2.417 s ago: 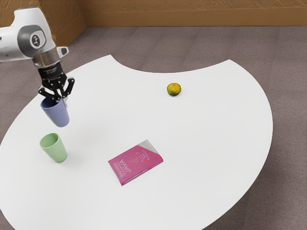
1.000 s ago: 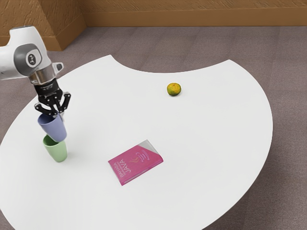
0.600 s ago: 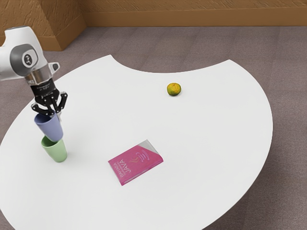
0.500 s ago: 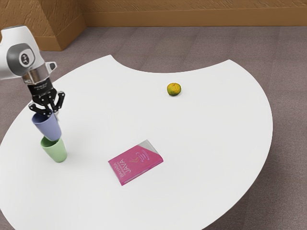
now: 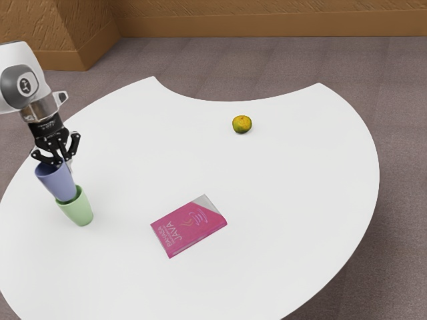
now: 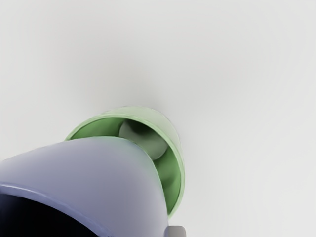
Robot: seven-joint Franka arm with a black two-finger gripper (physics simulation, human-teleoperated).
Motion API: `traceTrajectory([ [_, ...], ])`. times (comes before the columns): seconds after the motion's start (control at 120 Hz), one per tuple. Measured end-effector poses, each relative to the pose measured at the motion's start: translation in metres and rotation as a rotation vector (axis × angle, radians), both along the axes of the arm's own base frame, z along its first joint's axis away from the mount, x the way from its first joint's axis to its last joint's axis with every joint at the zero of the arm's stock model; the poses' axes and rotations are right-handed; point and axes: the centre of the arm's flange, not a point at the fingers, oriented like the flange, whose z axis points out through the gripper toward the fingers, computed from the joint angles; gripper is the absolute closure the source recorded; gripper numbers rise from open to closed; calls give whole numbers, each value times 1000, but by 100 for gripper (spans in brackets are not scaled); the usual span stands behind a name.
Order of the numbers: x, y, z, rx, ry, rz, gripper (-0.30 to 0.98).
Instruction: Place the right cup onto the left cup
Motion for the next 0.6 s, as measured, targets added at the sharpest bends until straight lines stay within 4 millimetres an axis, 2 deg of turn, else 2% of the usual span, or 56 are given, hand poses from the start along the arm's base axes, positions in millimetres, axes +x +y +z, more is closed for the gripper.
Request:
traceTrajectory([
  [0.033,0,0,0,0,0,0,77],
  [0.2,2,-3,-1,-1,-4,-5,41],
  [0.333,2,-3,6,1,-17,-7,23],
  [0.367,4,-3,18,11,-34,-13,20],
  [0.483,25,-10,99,62,-142,-128,12],
  [0.533,35,-27,130,76,-188,-231,10],
  [0.6,53,-63,163,91,-241,-389,8],
])
